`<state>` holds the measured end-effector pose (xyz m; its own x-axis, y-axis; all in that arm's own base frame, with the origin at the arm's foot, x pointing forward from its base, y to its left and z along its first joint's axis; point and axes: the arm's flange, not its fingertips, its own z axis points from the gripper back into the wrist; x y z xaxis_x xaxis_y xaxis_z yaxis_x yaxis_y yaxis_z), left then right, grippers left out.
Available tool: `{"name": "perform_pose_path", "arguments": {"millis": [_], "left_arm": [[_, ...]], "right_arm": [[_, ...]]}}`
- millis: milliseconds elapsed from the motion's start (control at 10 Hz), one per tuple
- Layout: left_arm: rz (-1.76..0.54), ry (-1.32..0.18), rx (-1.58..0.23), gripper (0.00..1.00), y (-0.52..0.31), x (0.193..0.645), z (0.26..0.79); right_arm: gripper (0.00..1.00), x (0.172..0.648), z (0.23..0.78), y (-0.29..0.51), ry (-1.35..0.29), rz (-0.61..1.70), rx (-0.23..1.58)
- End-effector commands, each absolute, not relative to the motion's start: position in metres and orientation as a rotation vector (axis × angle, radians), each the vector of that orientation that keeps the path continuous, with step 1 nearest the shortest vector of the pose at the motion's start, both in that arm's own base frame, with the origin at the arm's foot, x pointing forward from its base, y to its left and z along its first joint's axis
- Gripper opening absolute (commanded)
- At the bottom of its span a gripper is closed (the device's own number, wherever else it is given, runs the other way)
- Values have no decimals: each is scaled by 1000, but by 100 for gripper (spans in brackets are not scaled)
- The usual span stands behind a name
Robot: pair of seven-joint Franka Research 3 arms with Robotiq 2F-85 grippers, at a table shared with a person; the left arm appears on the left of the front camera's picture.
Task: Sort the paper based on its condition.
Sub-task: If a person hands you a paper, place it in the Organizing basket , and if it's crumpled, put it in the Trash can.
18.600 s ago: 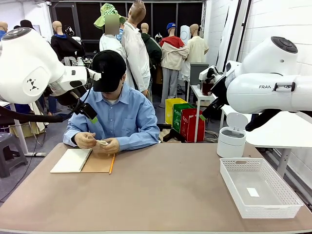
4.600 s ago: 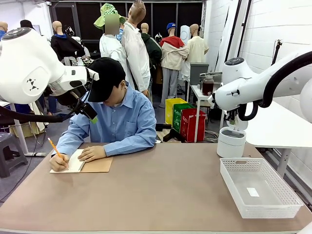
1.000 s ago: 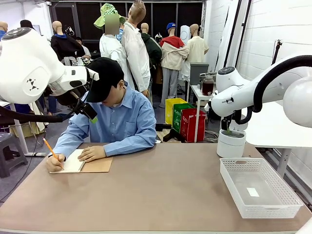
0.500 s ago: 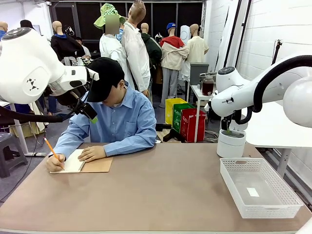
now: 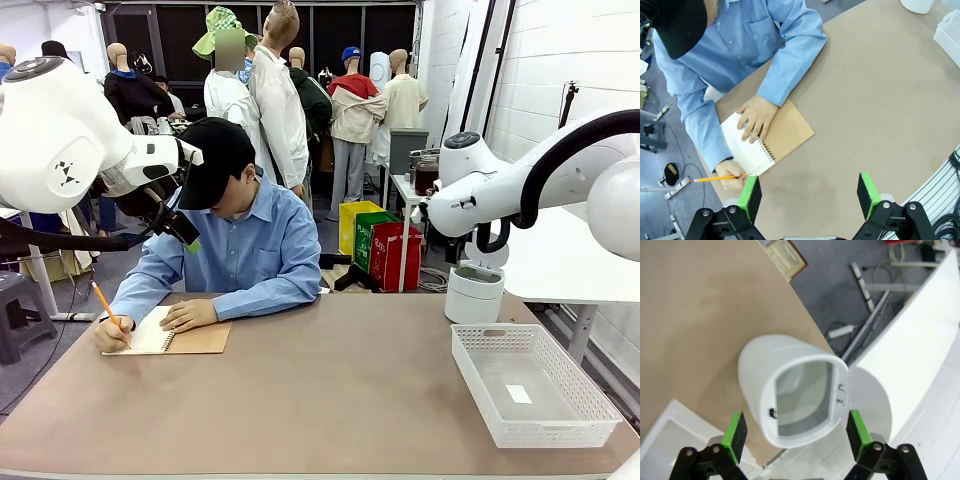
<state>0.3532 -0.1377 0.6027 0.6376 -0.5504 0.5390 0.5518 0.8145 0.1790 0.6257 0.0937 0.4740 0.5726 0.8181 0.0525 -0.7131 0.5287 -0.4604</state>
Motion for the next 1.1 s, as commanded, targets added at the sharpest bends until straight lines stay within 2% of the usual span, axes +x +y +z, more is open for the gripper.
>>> {"name": "perform_pose_path", "arguments": {"millis": [0, 700, 900, 1000], "left_arm": [[-636, -617, -5, 100, -137, 353, 604], [-636, -617, -5, 100, -137, 353, 604], [-636, -617, -5, 100, -137, 353, 604], [-636, -617, -5, 100, -137, 353, 604]], "right_arm": [[100, 603, 474, 108, -333, 999, -319], [100, 527, 471, 150, -541, 1254, -37], [100, 523, 466, 157, -562, 1321, 35], [100, 528, 468, 154, -577, 1364, -2]]}}
